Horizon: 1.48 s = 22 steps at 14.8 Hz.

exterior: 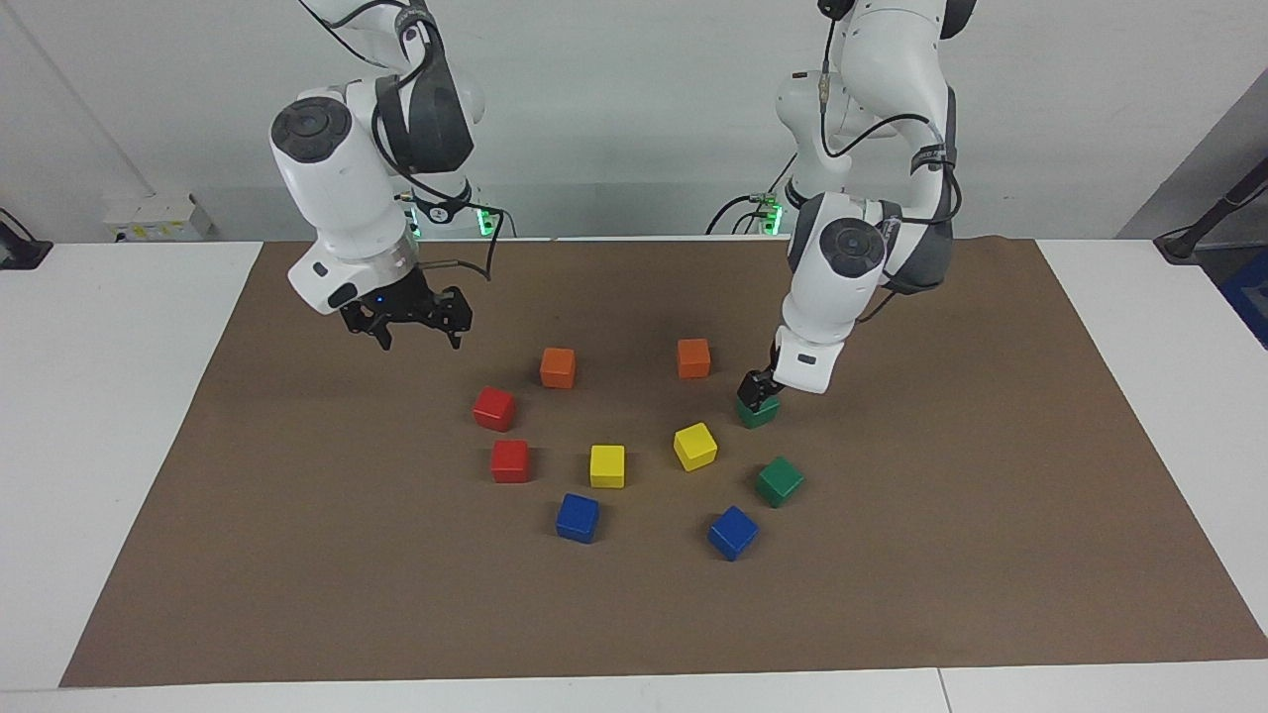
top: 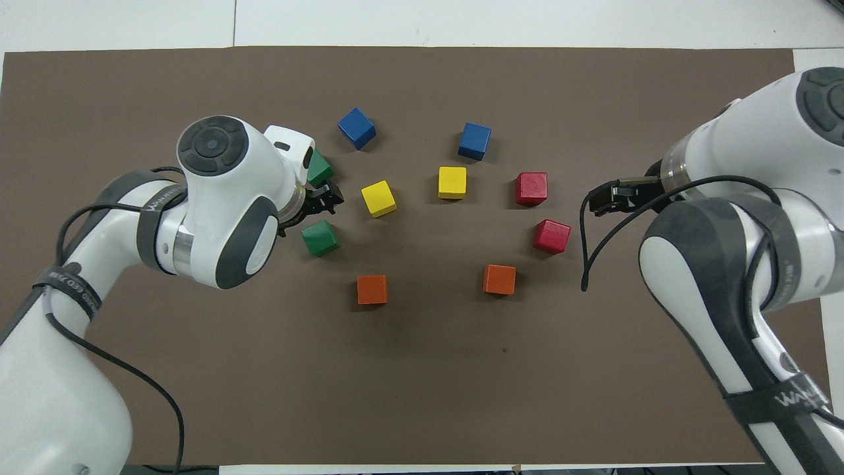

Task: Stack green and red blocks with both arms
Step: 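Reach the left gripper to green block while the right gripper reaches red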

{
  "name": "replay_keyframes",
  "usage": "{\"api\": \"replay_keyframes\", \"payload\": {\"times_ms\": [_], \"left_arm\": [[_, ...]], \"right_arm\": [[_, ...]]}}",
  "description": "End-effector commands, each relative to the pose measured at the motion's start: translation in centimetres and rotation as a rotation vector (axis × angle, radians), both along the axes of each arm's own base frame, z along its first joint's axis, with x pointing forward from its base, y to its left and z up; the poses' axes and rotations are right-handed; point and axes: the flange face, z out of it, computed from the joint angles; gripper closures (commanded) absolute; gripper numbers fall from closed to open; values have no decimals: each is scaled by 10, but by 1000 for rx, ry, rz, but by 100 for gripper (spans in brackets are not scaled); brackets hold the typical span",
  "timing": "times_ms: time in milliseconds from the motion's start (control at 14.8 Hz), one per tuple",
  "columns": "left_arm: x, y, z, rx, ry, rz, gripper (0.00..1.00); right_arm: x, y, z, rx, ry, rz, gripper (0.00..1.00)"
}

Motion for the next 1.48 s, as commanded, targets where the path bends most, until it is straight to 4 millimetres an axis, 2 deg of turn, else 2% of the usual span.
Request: {"api": "replay_keyframes", "payload": {"times_ms": [0,269,539,674,943,1145,1212,1347,1415], "left_arm": [[-5,-5,-24,25,0,-1,0],[-7,-2,-28,25,0,-11,0],[-12,2,-36,23,-2,-26,0],[-19,4,-47,19,-11,-28,0],[-22,5,-48,18,-14,-30,0],[-22,3,-48,17,-17,-31,1],[-25,1,-49,20,-12,-26,22],[-28,-1,-49,29,6,-32,100],[-26,1,-45,31,9,-32,100]], "right_arm": [[-3,20,-32,9,-11,-52,0],[6,42,-70,9,-19,-110,0],[10,43,-86,6,-12,-164,0],[11,44,-95,3,-5,-180,0],[10,38,-105,11,-29,-198,0],[9,46,-111,8,-23,-203,0],[9,46,-112,8,-22,-206,0],[3,56,-114,6,-16,-198,0],[1,54,-118,3,-11,-209,0]]}}
